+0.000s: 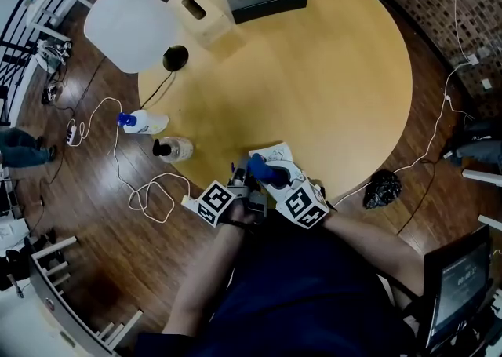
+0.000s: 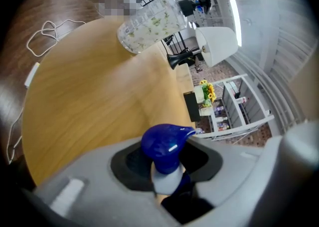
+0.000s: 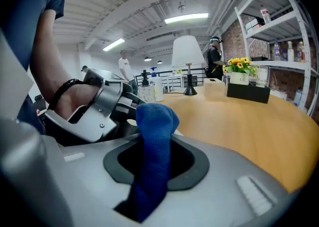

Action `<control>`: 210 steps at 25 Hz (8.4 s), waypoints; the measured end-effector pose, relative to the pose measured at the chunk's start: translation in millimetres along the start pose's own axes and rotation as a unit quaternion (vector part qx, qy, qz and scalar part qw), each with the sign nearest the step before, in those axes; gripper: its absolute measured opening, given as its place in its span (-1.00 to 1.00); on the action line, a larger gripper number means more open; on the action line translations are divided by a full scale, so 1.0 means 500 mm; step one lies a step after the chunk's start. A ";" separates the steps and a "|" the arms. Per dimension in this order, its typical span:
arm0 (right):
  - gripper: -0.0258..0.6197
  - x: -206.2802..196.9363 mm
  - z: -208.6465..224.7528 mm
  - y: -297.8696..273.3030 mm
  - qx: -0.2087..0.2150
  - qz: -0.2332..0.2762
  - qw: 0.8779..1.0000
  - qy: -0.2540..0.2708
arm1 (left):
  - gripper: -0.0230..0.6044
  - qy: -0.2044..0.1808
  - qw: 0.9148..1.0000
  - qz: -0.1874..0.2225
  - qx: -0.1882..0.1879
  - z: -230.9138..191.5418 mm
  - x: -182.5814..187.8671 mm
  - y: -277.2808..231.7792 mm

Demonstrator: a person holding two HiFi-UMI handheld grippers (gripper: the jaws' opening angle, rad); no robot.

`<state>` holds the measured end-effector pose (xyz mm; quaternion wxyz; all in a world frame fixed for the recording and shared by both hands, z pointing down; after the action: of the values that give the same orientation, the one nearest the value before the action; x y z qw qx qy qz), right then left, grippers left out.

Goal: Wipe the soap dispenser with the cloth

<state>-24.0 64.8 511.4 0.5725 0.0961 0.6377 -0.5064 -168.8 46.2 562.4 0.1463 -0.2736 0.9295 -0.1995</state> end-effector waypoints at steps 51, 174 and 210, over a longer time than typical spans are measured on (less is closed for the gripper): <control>-0.60 -0.102 0.244 0.206 -0.112 0.056 0.942 -0.311 | -0.17 -0.537 0.795 -0.256 0.119 0.168 -0.181 0.002; -0.60 -0.133 0.259 0.169 -0.058 0.010 0.888 -0.457 | -0.46 -0.761 0.602 -0.178 -0.165 0.242 -0.190 0.031; -0.60 -0.072 0.196 0.118 -0.031 0.023 0.898 -0.438 | -0.47 -0.279 0.957 0.039 -0.071 0.101 0.009 0.060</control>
<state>91.1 35.0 526.1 0.8084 -0.1388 0.3354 -0.4634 -166.9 52.1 503.6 0.3877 -0.2916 0.8734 -0.0428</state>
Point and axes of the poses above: the fingertips, and each gripper's own axes: y backward along the fingers, z to its right, x out of its top, the point moved 9 cm from there along y, backward along the fingers, and after that the axes turned 4 degrees about -y, right-handed, at the moved point
